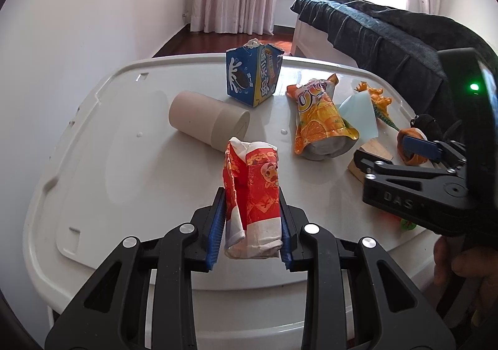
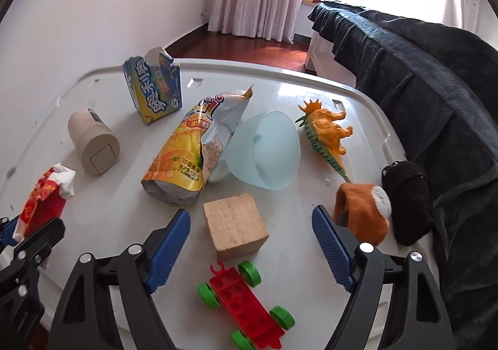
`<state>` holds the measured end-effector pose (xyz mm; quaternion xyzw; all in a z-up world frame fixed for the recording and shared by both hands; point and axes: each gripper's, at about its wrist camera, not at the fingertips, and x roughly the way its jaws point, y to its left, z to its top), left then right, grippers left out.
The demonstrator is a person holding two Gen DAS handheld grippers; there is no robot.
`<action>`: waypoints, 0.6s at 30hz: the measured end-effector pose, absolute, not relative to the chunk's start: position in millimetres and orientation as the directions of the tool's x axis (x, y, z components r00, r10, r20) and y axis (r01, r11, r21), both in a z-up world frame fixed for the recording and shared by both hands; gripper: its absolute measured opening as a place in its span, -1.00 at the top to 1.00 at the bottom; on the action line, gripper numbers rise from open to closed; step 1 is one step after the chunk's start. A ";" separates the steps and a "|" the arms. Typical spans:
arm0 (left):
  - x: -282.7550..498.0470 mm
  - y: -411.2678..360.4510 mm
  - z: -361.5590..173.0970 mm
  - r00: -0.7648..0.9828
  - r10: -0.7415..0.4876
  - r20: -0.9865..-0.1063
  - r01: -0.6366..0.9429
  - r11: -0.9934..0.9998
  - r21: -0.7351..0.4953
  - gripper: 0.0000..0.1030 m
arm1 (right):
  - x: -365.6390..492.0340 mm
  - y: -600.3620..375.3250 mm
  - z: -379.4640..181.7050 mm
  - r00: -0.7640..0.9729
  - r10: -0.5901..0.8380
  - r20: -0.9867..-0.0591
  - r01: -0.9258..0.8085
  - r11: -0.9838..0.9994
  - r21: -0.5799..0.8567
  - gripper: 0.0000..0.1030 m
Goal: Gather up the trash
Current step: 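Grasp the wooden block with the right tool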
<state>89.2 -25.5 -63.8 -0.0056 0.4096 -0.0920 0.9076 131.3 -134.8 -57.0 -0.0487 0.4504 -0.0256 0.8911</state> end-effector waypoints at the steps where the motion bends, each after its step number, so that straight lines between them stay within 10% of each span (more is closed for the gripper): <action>1: 88.8 -25.4 -64.3 0.646 -0.173 -0.744 0.164 0.983 -0.087 0.44 | 135.0 -134.6 -61.3 0.581 -0.091 -0.809 -0.001 0.994 -0.112 -0.36; 5: 87.6 -25.3 -65.2 0.643 -0.175 -0.745 0.167 0.982 -0.087 0.44 | 141.0 -134.8 -71.7 0.548 -0.073 -0.833 -0.022 0.995 -0.102 0.27; 18: 65.1 -24.0 -46.1 0.671 -0.189 -0.717 0.178 0.980 -0.091 0.44 | 97.3 -134.5 1.2 0.688 -0.041 -0.725 -0.019 0.997 -0.075 0.29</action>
